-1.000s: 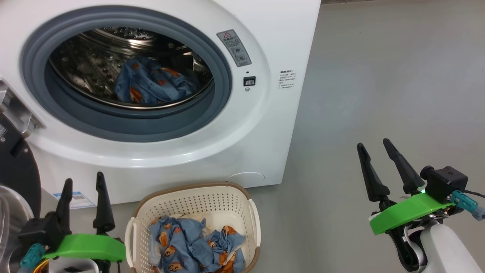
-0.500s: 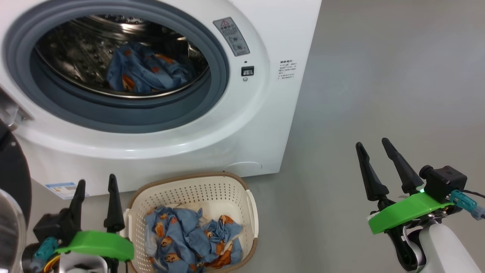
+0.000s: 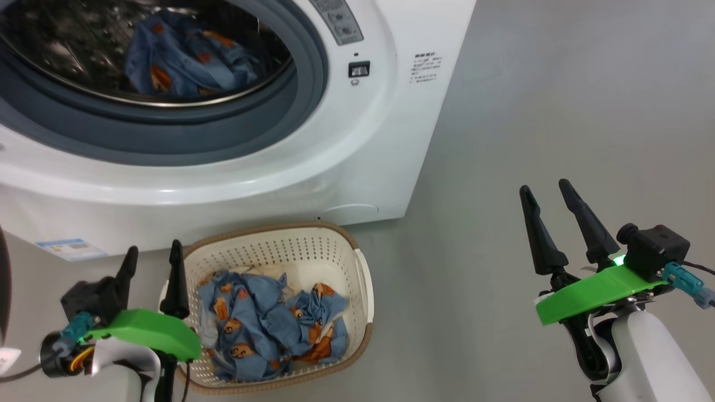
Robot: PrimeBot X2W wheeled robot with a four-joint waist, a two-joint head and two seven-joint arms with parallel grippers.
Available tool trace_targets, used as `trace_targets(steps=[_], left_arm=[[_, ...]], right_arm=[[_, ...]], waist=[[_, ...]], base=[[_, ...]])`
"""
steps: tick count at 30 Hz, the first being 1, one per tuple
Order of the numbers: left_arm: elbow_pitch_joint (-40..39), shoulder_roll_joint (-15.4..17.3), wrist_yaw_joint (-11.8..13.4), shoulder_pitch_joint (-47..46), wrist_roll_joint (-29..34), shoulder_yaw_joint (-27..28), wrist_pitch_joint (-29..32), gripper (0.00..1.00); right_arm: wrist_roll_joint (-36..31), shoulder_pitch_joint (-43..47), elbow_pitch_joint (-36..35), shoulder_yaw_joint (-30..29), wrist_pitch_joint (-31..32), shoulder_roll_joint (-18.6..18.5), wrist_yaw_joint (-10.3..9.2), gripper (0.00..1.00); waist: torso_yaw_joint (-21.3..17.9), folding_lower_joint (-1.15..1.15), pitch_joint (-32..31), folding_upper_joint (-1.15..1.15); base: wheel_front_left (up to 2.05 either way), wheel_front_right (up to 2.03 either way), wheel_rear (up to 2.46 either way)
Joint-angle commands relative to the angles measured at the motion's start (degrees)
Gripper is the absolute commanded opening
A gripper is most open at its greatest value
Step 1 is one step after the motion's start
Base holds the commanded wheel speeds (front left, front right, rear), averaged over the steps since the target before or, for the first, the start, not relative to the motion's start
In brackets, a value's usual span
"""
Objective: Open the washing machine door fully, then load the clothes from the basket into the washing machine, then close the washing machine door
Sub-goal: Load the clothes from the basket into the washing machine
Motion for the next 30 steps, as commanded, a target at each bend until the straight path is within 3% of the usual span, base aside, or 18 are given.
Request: trace_targets(steps=[1, 16, 30], left_arm=[[-0.1, 2.0, -0.4, -2.2, -0.6, 1.4, 0.0, 1.00], [11.6, 5.8, -1.3, -10.9, -1.9, -1.8, 0.1, 1.00], [25.9, 8.9, -1.6, -20.5, -5.4, -8.4, 7.0, 1.00]], right_arm=[[-0.6, -1.1, -1.7, 0.8, -0.3, 0.4, 0.12, 1.00], [-1.2, -5.1, -3.6, 0.1, -0.3, 3.0, 0.12, 1.00], [-1.1, -8.1, -5.1, 0.7, -0.3, 5.5, 0.12, 1.00]], waist=[[-0.6, 0.00, 2.5, 0.00], [-4.2, 0.00, 14.1, 0.00], [-8.4, 0.00, 23.7, 0.00]], base=[[0.00, 0.00, 0.00], [0.00, 0.00, 0.00], [0.00, 0.00, 0.00]])
